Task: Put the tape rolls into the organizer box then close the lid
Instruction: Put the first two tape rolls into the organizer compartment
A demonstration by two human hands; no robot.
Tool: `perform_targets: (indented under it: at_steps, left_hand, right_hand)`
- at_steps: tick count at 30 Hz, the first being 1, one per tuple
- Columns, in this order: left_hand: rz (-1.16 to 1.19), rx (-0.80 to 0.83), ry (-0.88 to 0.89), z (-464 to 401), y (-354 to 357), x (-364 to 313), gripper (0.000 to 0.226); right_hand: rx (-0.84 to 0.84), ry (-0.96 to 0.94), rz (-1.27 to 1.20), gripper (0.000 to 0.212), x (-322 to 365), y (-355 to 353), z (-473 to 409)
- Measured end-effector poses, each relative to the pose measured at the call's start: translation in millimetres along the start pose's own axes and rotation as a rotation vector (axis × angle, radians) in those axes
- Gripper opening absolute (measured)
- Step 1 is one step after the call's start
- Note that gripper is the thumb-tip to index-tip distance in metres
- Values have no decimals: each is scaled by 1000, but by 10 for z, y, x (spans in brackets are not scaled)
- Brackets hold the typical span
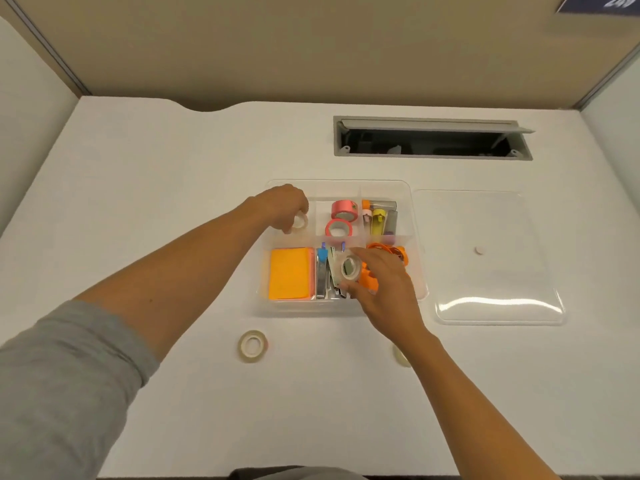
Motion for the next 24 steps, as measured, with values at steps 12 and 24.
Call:
perform_targets:
  at_steps: [12, 24]
  left_hand:
    - [262, -267, -96, 17, -91, 239, 43]
    - [871, -394, -419, 772, 501, 571, 41]
  right_hand:
    - [61, 20, 4, 49, 27, 77, -246]
    - [493, -369, 417, 58, 349, 678, -1542]
Point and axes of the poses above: each hand's wrist, its own z-axis away from the middle knuckle, its own y-axis out of the palm, x = y × z, the point moved 4 cm from there along -z, towards the middle knuckle, and after that the axes turned 1 degree about -x, right-handed, at the moved point
